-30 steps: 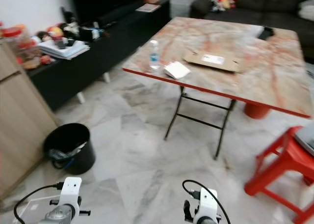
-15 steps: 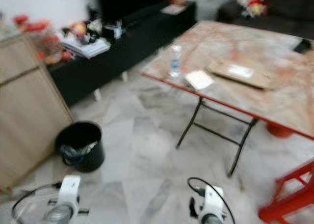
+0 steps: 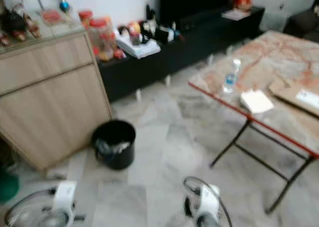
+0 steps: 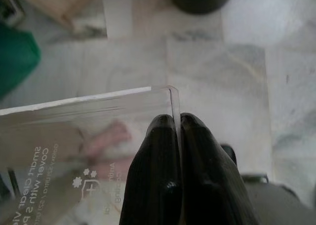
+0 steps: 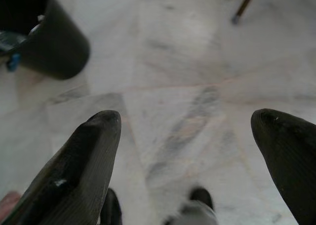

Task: Picking trash to rubbish bin

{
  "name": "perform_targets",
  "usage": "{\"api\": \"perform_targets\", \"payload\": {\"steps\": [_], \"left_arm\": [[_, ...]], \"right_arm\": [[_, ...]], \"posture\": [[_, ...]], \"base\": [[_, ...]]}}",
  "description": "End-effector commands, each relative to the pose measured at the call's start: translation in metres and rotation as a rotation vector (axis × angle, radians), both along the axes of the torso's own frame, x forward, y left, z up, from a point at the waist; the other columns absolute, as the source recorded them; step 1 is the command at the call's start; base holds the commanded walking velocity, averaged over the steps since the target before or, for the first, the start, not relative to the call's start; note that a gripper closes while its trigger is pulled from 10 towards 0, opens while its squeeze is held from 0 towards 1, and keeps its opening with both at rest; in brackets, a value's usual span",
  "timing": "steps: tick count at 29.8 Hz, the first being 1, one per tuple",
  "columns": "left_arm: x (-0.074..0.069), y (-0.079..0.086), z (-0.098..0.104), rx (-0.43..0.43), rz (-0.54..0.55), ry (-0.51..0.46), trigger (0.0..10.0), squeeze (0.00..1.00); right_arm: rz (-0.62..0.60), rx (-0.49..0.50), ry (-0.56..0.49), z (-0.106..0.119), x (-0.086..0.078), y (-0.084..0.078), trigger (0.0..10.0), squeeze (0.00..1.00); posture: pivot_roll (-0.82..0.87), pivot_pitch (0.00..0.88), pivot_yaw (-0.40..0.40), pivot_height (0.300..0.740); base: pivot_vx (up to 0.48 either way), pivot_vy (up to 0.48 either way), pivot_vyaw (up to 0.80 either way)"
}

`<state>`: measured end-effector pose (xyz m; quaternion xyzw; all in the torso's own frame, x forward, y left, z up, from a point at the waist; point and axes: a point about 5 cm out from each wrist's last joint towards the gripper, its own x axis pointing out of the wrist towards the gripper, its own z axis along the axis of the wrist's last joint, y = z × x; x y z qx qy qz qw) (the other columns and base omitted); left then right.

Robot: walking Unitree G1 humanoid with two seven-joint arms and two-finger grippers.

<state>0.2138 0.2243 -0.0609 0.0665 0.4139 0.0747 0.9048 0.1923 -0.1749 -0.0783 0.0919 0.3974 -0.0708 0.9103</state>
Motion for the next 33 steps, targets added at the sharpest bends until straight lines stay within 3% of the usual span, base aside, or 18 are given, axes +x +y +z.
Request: {"api": "perform_targets", "payload": {"steps": [1,11,20,33], "left_arm": [[0.002,-0.007,0.0,-0.013,-0.006,-0.007,10.0,0.0],[0.002,-0.007,0.0,-0.015,-0.003,-0.009,10.0,0.0],[0.0,-0.005,-0.001,-0.012,0.006,-0.007,10.0,0.0],[0.015,-0.023,0.005,-0.043,-0.021,-0.051,10.0,0.0]], "right_arm": [[-0.027,-0.022,0.011,-0.001,-0.004,-0.011,10.0,0.0],[-0.029,-0.033,0.006,0.0,-0.004,-0.013,10.0,0.0],[-0.016,-0.036,0.007,-0.001,-0.006,-0.013,10.0,0.0],[0.017,-0.054,-0.021,0.006,0.008,-0.02,10.0,0.0]], "posture": [[-0.04,0.0,0.023,0.74],[-0.04,0.005,0.02,0.74],[-0.04,0.022,0.014,0.74],[-0.05,0.0,-0.034,0.74]], "base": [[0.277,0.0,0.0],[0.278,0.0,0.0],[0.279,0.0,0.78],[0.279,0.0,0.0]]}}
